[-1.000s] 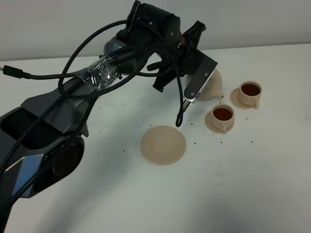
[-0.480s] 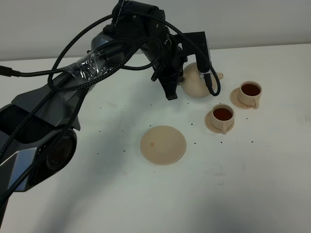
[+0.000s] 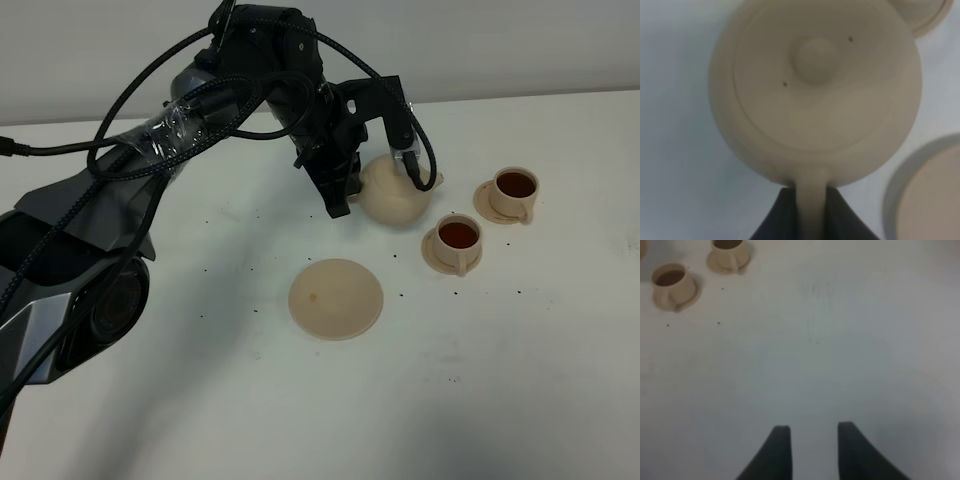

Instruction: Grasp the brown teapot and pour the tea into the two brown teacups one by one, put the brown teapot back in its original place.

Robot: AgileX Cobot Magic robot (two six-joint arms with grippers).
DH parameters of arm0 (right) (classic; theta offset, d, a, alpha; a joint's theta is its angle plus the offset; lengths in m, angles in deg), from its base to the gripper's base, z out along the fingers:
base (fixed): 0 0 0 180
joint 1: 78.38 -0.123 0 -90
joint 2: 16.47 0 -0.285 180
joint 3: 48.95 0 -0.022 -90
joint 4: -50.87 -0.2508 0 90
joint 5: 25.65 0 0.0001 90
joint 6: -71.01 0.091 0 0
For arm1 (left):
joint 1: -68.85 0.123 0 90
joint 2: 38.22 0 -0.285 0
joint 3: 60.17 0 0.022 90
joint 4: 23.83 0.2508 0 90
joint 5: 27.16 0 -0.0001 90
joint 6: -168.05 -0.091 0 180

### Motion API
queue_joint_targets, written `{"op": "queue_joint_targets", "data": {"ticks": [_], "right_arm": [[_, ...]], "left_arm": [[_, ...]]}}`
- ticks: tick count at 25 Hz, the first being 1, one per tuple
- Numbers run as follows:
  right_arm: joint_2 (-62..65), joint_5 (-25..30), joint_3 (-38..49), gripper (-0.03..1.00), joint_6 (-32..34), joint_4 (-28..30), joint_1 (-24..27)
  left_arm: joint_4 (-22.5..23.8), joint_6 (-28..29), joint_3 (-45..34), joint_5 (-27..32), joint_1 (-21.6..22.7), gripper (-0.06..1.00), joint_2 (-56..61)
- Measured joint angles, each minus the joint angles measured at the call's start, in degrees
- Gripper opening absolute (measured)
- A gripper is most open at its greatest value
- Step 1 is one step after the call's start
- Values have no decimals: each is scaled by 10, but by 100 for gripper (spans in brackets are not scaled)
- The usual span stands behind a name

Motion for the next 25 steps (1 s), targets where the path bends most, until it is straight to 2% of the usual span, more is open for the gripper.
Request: {"op": "queue_joint_targets", "data": {"ticks": [5, 8, 12, 17, 25], "right_arm": [[0, 0, 0, 24, 0, 0, 0], [0, 0, 0, 24, 0, 0, 0], [0, 0, 0, 24, 0, 0, 0], [0, 0, 0, 24, 0, 0, 0], [0, 0, 0, 24, 0, 0, 0]], "left_arm": [[-1, -81, 0, -3, 6, 12, -17], [-1, -103, 0, -14, 6, 12, -19], [-4, -108, 0, -19, 6, 12, -19], [-28, -109, 0, -19, 6, 12, -19], [-30, -109, 0, -16, 6, 12, -19]]}}
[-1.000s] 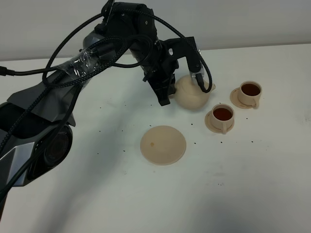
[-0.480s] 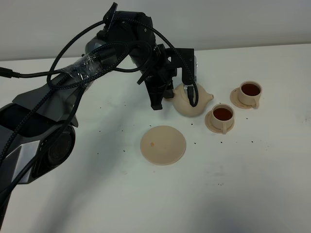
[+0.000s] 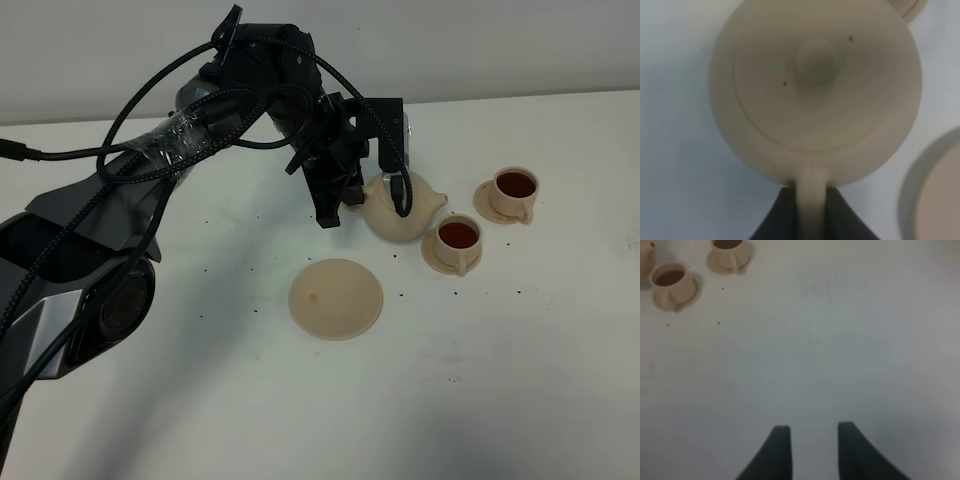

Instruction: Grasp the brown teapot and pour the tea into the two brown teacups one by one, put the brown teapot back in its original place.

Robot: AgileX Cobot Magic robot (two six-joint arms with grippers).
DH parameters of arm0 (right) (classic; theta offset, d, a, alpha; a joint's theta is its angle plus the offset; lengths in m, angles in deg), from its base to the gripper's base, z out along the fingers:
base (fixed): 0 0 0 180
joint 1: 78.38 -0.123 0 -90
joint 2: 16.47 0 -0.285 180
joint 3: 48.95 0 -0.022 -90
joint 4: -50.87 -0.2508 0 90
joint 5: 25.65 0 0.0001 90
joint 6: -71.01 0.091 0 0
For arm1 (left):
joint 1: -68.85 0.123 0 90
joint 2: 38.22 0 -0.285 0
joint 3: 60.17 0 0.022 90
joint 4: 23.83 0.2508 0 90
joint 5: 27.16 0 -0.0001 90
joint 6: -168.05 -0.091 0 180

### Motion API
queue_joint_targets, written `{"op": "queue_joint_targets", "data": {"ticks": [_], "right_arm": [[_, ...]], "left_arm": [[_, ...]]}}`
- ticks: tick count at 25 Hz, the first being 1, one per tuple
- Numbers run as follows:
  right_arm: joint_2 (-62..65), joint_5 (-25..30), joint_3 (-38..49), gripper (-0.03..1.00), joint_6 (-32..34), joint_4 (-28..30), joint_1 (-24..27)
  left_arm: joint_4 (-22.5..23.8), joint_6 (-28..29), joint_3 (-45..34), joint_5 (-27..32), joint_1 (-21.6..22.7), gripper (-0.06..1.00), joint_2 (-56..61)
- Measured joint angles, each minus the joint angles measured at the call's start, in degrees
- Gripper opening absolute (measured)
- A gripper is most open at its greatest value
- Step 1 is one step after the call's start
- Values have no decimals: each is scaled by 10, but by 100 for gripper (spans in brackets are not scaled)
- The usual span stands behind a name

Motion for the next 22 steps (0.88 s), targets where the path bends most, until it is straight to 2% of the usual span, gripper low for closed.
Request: {"op": "queue_joint_targets", "data": {"ticks": [6, 10, 22], "right_arm": [[0, 0, 0, 24, 0, 0, 0], [0, 0, 0, 24, 0, 0, 0], [0, 0, 0, 24, 0, 0, 0]], "left_arm": [[-1, 14, 0, 30, 6, 12, 3], [1, 64, -1, 56, 12, 12, 33], [-4, 388, -1, 56, 16, 12, 82]]}}
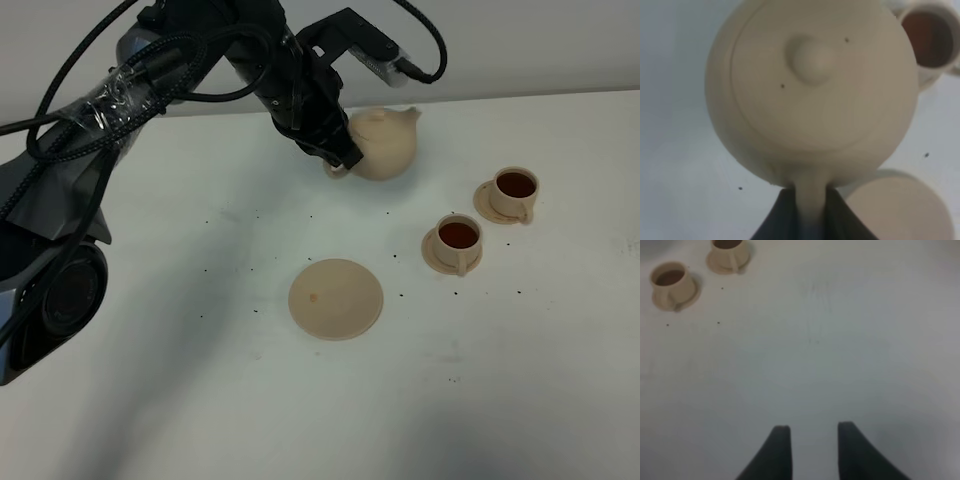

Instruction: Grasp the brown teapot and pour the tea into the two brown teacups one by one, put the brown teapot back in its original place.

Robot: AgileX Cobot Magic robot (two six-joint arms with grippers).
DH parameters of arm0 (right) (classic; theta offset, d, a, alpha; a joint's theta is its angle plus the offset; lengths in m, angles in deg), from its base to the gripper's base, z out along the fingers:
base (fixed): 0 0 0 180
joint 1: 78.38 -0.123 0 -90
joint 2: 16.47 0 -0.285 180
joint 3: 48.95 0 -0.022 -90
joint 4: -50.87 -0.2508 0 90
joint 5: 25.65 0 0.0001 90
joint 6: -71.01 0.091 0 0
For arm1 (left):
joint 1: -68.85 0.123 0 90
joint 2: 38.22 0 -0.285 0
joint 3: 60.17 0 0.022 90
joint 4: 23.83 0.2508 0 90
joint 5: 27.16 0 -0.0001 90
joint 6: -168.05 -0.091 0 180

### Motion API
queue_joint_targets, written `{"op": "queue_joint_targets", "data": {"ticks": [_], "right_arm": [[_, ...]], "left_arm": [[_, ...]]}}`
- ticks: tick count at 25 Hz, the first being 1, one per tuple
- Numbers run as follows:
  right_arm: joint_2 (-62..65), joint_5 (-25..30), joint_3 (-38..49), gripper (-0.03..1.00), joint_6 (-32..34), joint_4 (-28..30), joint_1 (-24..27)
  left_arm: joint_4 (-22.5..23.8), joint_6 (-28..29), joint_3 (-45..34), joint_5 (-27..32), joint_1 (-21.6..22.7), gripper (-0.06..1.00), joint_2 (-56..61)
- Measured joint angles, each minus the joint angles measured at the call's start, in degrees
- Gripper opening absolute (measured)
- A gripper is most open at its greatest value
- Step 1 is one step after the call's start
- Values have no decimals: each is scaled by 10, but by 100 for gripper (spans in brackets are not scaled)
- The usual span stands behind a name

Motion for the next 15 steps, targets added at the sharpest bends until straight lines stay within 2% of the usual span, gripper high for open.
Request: {"op": "queue_joint_targets", "data": {"ticks": [4, 6, 11, 15], "right_arm": [[0, 0, 0, 24, 0, 0, 0], [0, 0, 0, 24, 0, 0, 0], [0, 0, 0, 24, 0, 0, 0], [0, 0, 0, 24, 0, 0, 0]], "left_arm": [[2, 118, -1, 0, 0, 12, 0], [2, 154, -1, 0, 0, 12, 0], [14, 187, -6, 0, -9, 12, 8], [43, 198, -71, 0, -22, 12, 58]]}}
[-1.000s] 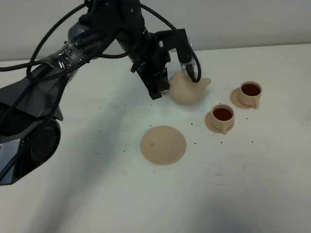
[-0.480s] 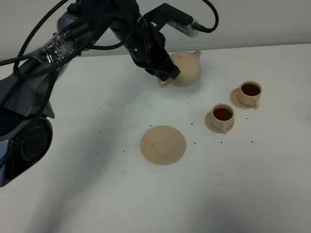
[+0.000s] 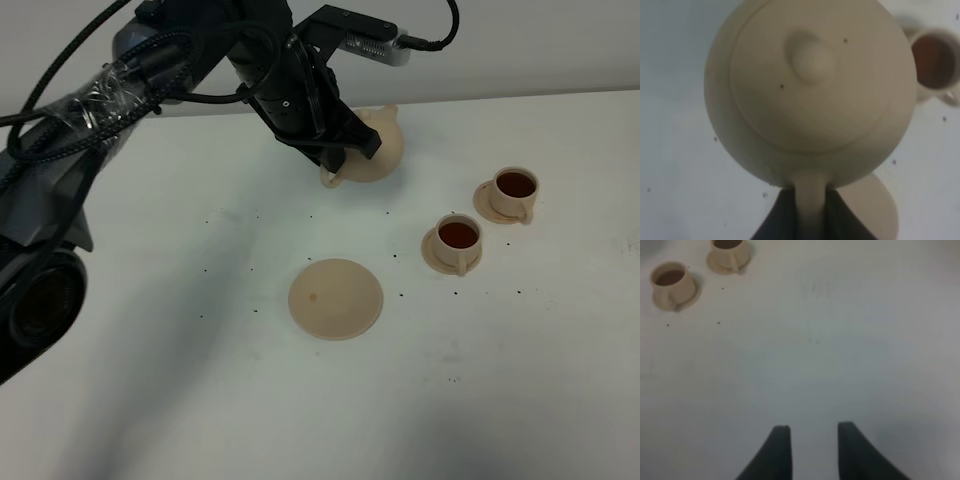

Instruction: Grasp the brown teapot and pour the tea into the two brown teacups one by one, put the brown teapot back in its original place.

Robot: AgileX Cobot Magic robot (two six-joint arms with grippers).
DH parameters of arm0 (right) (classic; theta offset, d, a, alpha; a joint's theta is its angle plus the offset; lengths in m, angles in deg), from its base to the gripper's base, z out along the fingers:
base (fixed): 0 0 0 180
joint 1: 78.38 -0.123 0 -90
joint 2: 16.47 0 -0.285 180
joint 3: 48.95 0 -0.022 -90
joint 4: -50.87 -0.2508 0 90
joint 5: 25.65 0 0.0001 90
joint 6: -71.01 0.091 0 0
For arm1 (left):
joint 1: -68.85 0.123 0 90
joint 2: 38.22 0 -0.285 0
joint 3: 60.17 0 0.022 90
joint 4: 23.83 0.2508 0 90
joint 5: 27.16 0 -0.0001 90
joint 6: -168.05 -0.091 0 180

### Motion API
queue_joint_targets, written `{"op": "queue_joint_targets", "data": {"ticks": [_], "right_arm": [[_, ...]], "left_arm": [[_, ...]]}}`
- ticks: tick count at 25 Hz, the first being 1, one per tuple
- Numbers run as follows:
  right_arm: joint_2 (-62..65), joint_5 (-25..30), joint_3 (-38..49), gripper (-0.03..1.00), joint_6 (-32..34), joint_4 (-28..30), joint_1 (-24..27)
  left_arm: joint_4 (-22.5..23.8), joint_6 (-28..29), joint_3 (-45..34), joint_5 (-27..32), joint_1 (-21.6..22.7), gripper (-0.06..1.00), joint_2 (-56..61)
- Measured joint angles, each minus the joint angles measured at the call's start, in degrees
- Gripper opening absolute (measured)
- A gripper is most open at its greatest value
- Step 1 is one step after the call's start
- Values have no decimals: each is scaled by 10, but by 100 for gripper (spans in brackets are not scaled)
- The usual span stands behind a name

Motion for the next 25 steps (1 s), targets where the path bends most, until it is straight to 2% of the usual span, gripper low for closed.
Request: {"op": "queue_joint_targets", "data": {"ticks": [5, 9, 15, 20, 25], "right_arm": [[0, 0, 0, 24, 0, 0, 0], [0, 0, 0, 24, 0, 0, 0], [0, 0, 0, 24, 0, 0, 0], [0, 0, 0, 24, 0, 0, 0], [0, 0, 0, 24, 0, 0, 0]], "left_arm": [[9, 20, -127, -1, 0, 12, 74], [-5, 36, -232, -7, -1, 12, 113], [-12, 53, -368, -93, -12, 12, 153], [-10, 59, -423, -184, -19, 12, 161], [-9, 59, -429, -205, -37, 12, 164]]}}
